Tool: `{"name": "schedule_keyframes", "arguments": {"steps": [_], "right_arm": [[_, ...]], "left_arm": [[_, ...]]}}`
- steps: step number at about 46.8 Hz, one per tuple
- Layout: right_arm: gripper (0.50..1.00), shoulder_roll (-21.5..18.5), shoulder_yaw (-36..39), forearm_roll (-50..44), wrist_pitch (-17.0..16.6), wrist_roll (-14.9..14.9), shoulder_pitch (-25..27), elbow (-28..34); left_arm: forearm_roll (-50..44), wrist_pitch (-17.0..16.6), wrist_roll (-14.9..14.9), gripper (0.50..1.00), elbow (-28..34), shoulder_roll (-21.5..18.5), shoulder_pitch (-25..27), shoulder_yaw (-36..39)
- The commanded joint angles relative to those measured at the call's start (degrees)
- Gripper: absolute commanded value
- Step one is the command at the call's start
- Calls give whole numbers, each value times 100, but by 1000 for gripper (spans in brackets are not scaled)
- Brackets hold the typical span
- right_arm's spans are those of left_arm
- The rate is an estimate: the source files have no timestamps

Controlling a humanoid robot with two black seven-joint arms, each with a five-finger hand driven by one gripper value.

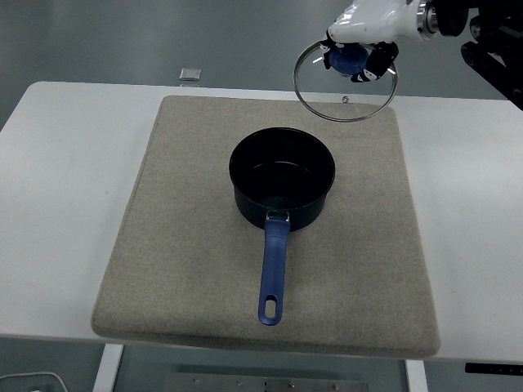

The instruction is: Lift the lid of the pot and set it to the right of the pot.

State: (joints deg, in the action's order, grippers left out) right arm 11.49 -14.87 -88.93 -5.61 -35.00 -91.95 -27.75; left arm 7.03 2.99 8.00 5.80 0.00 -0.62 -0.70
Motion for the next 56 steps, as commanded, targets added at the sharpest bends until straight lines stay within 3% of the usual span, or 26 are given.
{"name": "schedule_keyframes", "arguments": {"steps": [1,56], "right_arm": [[500,3,-86,-2,7,0,46,33],[500,170,-815,7,367,0,863,244]], "left_arm": [[0,0,0,1000,0,0,0,0],[0,0,0,1000,0,0,0,0]]}}
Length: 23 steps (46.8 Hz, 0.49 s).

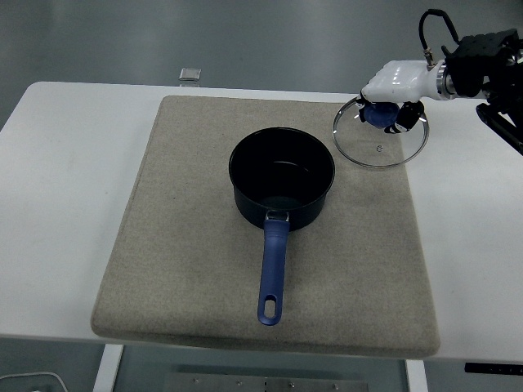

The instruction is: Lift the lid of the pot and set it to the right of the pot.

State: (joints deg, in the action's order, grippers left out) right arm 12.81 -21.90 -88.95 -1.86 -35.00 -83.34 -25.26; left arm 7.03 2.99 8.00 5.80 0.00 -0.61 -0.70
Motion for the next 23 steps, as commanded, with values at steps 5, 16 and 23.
{"name": "schedule_keyframes", "arguments": {"steps": [5,16,23], "right_arm": [[500,64,-254,44,-43,0,2,-23],[500,108,-227,79,-227,0,19,-23],[500,99,-192,369,-236,0,186,-23]], "left_arm": [[0,0,0,1000,0,0,0,0],[0,0,0,1000,0,0,0,0],[0,0,0,1000,0,0,0,0]]}}
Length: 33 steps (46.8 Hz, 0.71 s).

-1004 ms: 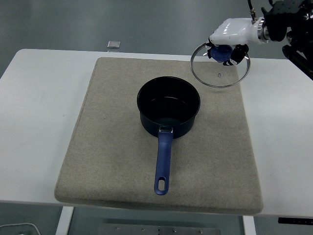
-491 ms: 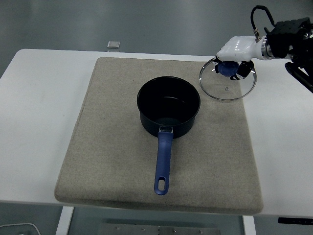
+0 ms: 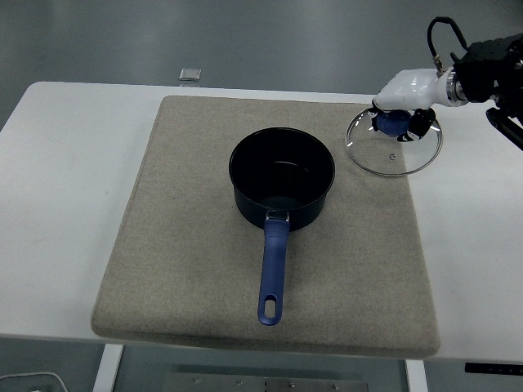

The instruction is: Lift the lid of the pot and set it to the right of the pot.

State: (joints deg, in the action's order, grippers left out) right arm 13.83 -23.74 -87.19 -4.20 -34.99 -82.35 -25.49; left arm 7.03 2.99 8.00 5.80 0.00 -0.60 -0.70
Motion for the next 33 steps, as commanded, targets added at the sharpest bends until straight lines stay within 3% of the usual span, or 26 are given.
{"name": "schedule_keyframes", "arguments": {"steps": [1,33], "right_arm": [[500,-12,-17,229,-2,-1,105,0],[500,-12,10,668,68,-1,254,9]], "left_arm": [[0,0,0,1000,0,0,-1,0],[0,0,0,1000,0,0,-1,0]]}}
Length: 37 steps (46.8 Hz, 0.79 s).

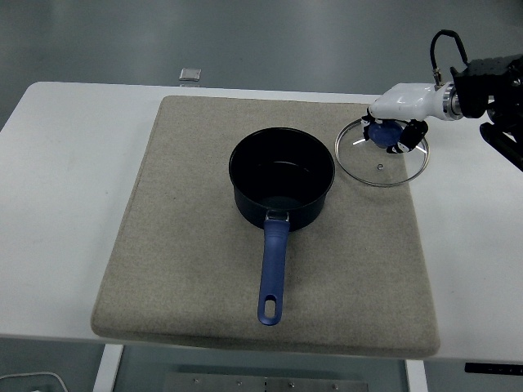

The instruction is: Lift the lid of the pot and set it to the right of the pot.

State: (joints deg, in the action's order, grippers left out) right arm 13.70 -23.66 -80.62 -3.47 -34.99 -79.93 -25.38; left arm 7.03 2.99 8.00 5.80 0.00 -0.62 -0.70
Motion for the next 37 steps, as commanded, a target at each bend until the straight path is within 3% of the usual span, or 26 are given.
{"name": "schedule_keyframes", "arguments": {"steps": [1,37], "right_arm": [[500,1,1,20,-5,-1,22,-2],[500,-26,10,257,30,-1,180,-2]], "left_arm": [[0,0,0,1000,0,0,0,0],[0,0,0,1000,0,0,0,0]]}}
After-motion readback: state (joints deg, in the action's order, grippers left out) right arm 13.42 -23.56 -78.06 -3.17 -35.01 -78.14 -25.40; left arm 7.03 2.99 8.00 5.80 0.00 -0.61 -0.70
